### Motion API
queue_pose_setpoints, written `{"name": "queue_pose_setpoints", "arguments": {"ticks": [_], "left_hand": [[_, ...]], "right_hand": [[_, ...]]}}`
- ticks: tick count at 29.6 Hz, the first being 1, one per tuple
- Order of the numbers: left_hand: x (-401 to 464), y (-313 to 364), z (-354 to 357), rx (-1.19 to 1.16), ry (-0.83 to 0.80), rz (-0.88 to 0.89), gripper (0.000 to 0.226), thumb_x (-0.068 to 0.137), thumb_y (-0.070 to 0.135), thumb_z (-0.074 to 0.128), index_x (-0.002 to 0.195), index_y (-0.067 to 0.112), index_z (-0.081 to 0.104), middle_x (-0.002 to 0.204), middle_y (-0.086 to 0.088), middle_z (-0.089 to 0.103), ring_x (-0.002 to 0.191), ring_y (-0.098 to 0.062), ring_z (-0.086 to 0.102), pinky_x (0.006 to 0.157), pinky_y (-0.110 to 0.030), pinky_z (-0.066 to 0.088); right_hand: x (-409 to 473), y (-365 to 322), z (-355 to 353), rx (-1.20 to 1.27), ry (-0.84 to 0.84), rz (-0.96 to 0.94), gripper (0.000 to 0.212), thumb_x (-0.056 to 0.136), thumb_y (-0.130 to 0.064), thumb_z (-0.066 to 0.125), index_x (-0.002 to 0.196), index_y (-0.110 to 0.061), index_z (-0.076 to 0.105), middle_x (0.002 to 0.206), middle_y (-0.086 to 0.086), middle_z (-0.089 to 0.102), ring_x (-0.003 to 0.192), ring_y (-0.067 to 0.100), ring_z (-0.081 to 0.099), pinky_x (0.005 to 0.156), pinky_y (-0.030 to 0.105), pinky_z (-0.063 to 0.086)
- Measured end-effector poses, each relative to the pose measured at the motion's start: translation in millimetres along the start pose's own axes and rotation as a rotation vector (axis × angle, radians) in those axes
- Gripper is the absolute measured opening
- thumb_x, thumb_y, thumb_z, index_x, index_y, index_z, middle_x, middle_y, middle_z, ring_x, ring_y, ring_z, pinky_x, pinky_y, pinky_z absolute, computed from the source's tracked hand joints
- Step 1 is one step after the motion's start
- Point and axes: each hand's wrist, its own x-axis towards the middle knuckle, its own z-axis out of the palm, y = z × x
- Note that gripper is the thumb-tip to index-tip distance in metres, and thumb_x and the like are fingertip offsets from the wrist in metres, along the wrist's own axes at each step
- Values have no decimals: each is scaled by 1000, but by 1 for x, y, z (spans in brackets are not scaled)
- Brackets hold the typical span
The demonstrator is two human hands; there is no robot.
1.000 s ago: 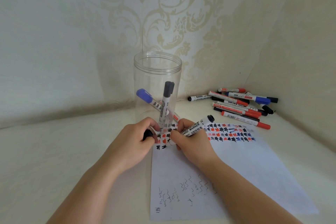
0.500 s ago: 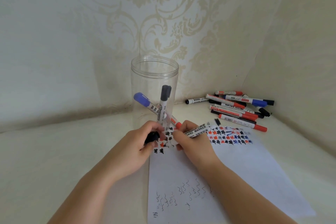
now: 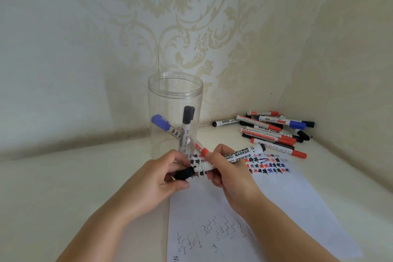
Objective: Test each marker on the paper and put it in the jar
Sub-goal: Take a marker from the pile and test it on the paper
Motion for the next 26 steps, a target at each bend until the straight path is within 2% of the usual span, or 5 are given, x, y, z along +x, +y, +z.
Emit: {"name": "queue_pose_setpoints", "arguments": {"ticks": [5, 9, 13, 22, 26], "left_hand": [[2, -5, 1, 68, 31, 59, 23, 77, 27, 69, 86, 34, 50, 85, 27, 69, 76, -11, 62, 72, -25, 45], [2, -6, 2, 100, 133, 102, 12, 82, 32, 63, 85, 40, 55, 79, 18, 66, 68, -8, 58, 63, -20, 42], [3, -2, 6, 145, 140, 165, 13, 89, 31, 50, 92, 44, 49, 91, 21, 58, 76, -5, 57, 65, -18, 42], [2, -2, 16, 182, 166, 267, 24, 84, 41, 38, 100, 28, 51, 71, 13, 56, 70, -6, 52, 60, -19, 38], [3, -1, 17, 145, 176, 249, 7, 90, 33, 47, 95, 37, 50, 72, 17, 58, 70, -4, 54, 58, -15, 38]], "right_hand": [[-2, -1, 0, -159, -72, 35, 19, 80, -13, 69, 63, -11, 59, 50, 5, 57, 39, 11, 39, 39, 18, 28], [-4, -8, -5, -96, -72, 46, 11, 77, -22, 72, 67, -16, 71, 51, 4, 57, 42, 10, 42, 41, 18, 33], [-6, -10, -2, 69, -56, 102, 33, 89, -34, 55, 83, -5, 70, 58, 13, 63, 45, 15, 50, 44, 21, 41], [-12, -6, 7, 115, 6, 89, 37, 95, -30, 46, 72, -9, 67, 47, 11, 55, 37, 16, 41, 40, 21, 34], [-10, -6, 4, 115, -13, 89, 36, 94, -32, 46, 76, -8, 65, 49, 11, 56, 39, 16, 42, 41, 22, 35]]}}
